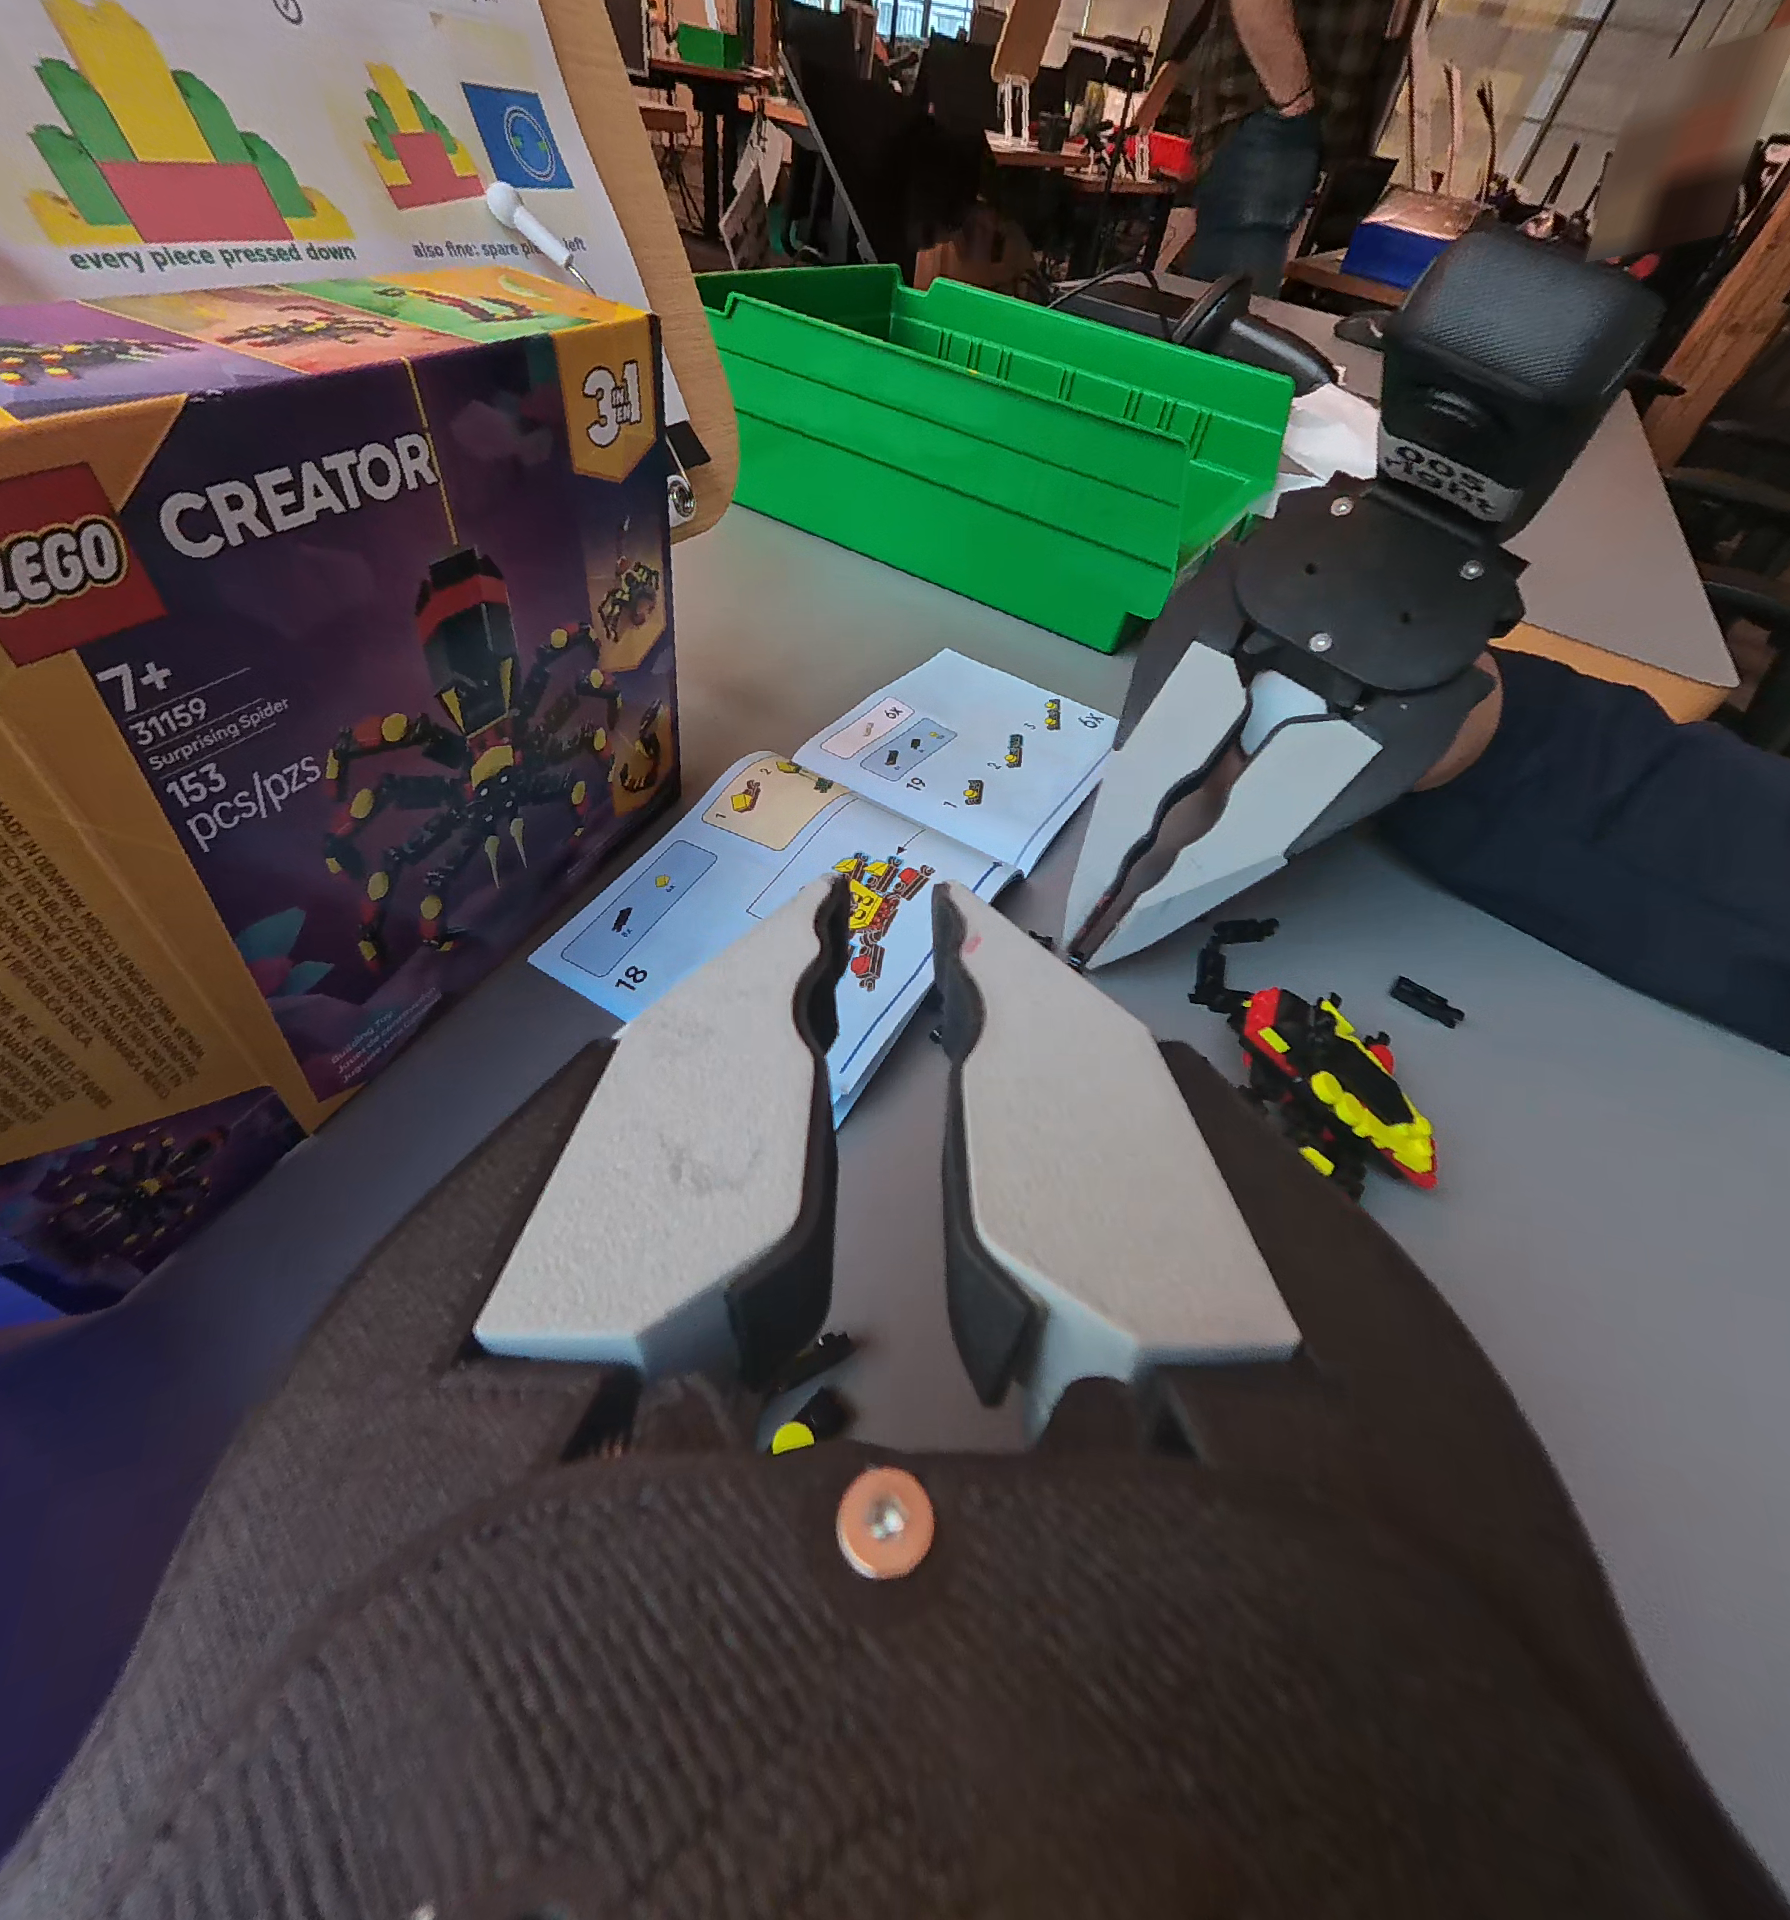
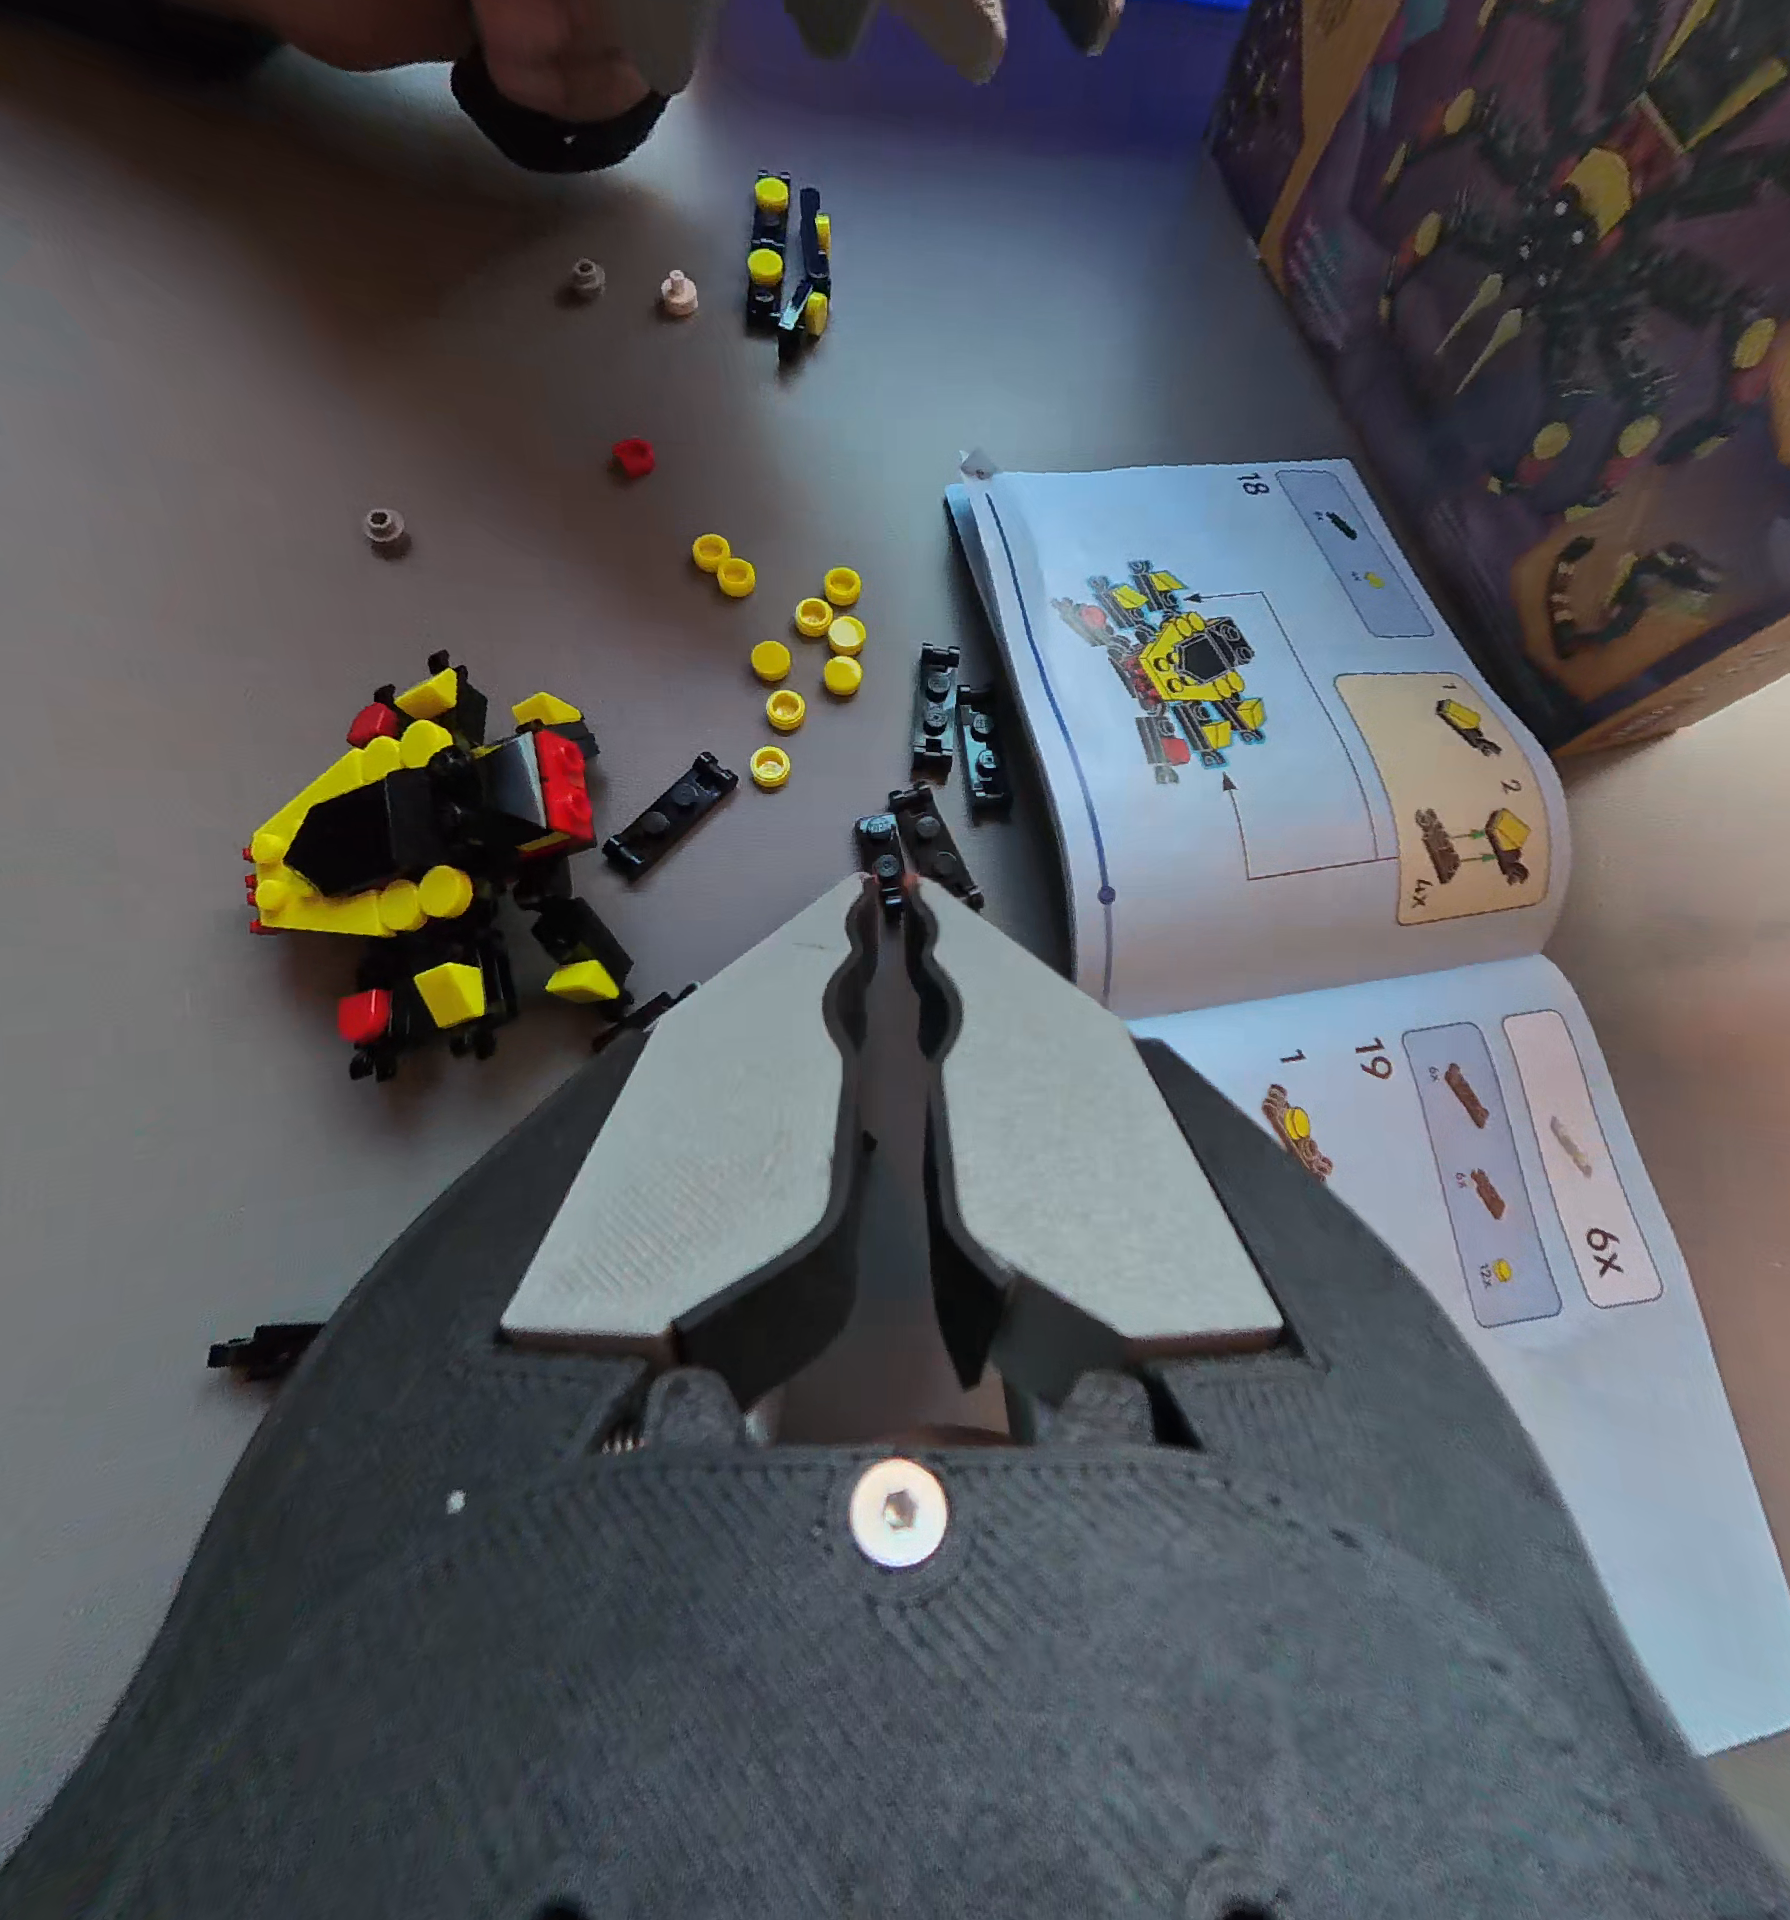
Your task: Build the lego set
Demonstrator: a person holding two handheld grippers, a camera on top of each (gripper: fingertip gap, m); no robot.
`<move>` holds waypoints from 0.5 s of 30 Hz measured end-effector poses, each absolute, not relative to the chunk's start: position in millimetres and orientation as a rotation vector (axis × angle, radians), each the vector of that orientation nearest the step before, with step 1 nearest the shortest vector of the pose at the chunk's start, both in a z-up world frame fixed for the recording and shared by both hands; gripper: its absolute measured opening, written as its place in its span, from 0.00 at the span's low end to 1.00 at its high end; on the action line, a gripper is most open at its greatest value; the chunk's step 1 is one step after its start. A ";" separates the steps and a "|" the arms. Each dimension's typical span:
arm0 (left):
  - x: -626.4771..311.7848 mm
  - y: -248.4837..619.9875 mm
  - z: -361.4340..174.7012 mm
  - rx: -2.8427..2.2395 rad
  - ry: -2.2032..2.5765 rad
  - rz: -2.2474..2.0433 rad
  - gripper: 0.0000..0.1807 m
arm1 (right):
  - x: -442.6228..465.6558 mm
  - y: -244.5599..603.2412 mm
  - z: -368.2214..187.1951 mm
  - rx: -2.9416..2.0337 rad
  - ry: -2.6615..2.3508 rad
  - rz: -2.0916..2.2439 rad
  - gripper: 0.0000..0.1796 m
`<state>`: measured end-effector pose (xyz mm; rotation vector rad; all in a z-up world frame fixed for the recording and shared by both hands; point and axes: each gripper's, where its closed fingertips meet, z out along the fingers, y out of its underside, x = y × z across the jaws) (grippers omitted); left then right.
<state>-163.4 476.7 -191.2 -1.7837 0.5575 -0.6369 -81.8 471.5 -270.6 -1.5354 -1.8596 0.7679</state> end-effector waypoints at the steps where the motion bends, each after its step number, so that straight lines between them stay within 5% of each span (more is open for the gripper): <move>1: -163.5 476.6 -191.1 -1.783 0.558 -0.636 0.07 | -81.9 471.7 -269.7 -1.533 -1.854 0.770 0.01; 7: -161.3 475.6 -192.6 -1.789 0.565 -0.647 0.07 | -82.1 471.3 -271.9 -1.539 -1.864 0.756 0.06; 15: -153.7 473.1 -199.9 -1.814 0.610 -0.649 0.07 | -82.2 467.6 -272.9 -1.524 -1.889 0.754 0.00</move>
